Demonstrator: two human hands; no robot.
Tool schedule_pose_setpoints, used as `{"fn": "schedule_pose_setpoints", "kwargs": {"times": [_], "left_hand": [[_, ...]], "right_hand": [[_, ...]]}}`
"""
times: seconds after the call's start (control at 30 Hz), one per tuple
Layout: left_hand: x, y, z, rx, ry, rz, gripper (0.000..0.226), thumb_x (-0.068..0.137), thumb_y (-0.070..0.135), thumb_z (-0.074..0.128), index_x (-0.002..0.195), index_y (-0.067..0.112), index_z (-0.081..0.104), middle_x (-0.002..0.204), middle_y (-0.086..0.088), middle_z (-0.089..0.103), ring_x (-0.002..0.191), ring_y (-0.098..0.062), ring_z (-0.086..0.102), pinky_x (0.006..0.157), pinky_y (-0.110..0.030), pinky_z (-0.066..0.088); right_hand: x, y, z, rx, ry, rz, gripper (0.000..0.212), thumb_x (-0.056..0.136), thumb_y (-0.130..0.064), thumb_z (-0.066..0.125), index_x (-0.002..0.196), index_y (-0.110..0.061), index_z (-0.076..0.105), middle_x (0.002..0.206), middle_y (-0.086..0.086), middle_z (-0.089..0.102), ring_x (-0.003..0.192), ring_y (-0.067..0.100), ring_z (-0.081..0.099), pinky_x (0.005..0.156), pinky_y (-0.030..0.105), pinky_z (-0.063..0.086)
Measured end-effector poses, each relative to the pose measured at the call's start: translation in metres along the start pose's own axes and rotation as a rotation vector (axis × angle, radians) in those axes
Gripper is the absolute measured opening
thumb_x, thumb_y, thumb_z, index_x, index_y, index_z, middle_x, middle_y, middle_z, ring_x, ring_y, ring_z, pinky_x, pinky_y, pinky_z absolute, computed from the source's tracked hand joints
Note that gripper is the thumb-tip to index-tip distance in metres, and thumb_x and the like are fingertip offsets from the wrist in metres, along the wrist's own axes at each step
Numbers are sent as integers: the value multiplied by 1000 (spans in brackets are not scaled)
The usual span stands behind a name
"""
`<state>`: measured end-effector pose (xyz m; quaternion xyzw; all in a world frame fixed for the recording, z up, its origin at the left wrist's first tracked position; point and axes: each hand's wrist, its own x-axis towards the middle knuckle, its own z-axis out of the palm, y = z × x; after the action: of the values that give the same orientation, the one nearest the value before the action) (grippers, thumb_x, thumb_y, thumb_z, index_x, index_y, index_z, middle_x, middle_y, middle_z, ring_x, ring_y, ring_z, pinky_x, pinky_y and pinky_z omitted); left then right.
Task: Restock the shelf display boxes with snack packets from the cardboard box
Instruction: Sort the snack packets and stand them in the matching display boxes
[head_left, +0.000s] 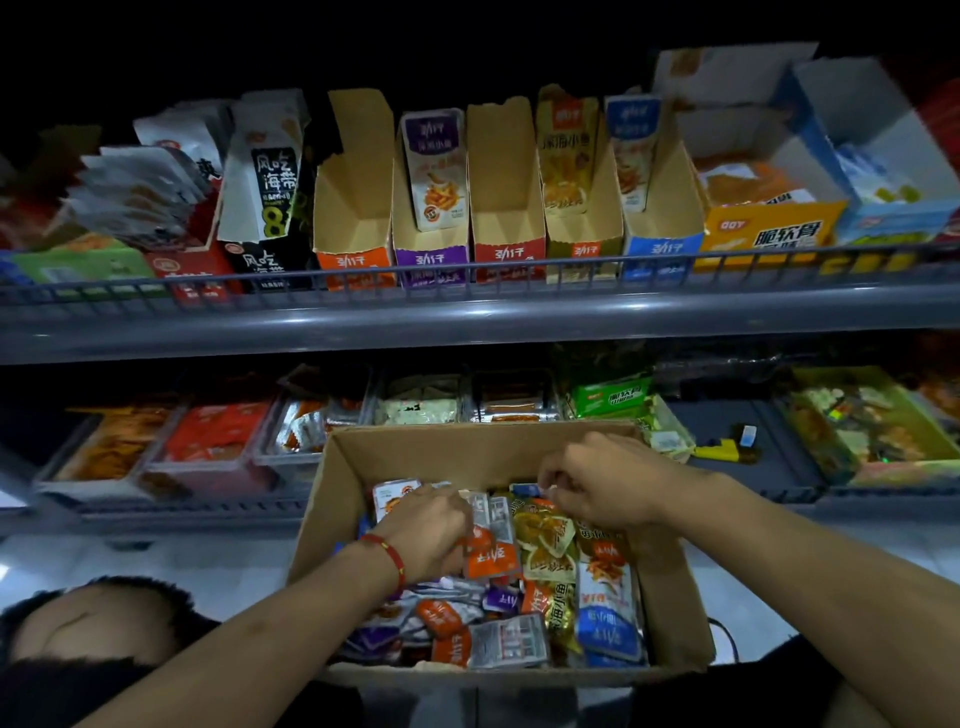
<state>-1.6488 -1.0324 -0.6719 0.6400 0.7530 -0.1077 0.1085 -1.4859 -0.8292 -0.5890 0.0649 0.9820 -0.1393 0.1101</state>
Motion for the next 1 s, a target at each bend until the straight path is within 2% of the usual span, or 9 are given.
{"fn": "schedule_pose_setpoints", "kwargs": {"times": [0.07,0.17,0.23,0.3,0.37,0.53,0.7,0.87,1.0], "left_hand": [[0,1,-14,-200,175,-68,36,90,43,42,95,25,73,110,8,69,110,-13,55,92,-36,48],[-2,4,-45,-520,423,-183,17,95,31,60,95,24,76,119,12,66,116,-6,53,106,-33,44],[-6,5,-68,-779,513,-221,12,92,26,67,85,21,76,101,11,73,97,-5,65,91,-35,55],[-10,4,-85,-1014,516,-198,17,94,20,68,80,13,72,86,4,75,79,-7,69,74,-33,59],[-14,6,-97,-1203,523,-190,18,95,16,67,79,8,68,77,0,72,71,-10,66,67,-30,54],[-25,15,-116,-1705,460,-287,34,83,31,71,101,3,67,93,-14,76,85,-28,73,72,-37,60],[-42,15,-124,-1773,124,-217,36,86,3,72,120,1,62,110,-19,74,102,-38,71,75,-36,63],[-50,11,-136,-1915,248,-192,33,92,5,65,123,-6,61,112,-23,72,102,-38,71,73,-33,63],[-55,4,-146,-2042,337,-150,37,86,10,65,119,-9,64,117,-20,72,110,-34,69,82,-39,62]], "right_hand": [[-1,-1,-4,40,10,-6,21,101,-37,56,119,-32,66,95,-16,65,78,1,57,69,25,46],[0,-7,-7,184,37,-51,25,99,-34,61,124,-31,64,112,-15,68,94,1,63,81,25,54],[1,-14,-8,287,101,-38,37,95,-39,67,130,-29,58,119,-16,64,104,0,61,86,22,53],[2,-23,-13,443,200,13,43,91,-42,73,127,-30,53,113,-19,64,98,-3,62,79,18,54],[3,-30,-21,568,256,29,32,90,-36,75,116,-29,58,103,-16,67,91,-4,65,72,19,55],[0,-38,-38,901,274,44,6,95,-19,70,96,-14,70,86,1,77,77,10,73,65,22,56],[-5,-32,-54,1114,478,207,12,96,-17,69,101,-6,72,78,7,76,66,15,66,64,29,52],[-12,-25,-63,1338,439,260,21,94,-14,70,113,-7,71,96,14,77,72,16,64,66,24,51],[-15,-24,-67,1467,402,221,29,89,-14,72,118,-7,72,96,10,75,74,13,63,71,25,52]]}}
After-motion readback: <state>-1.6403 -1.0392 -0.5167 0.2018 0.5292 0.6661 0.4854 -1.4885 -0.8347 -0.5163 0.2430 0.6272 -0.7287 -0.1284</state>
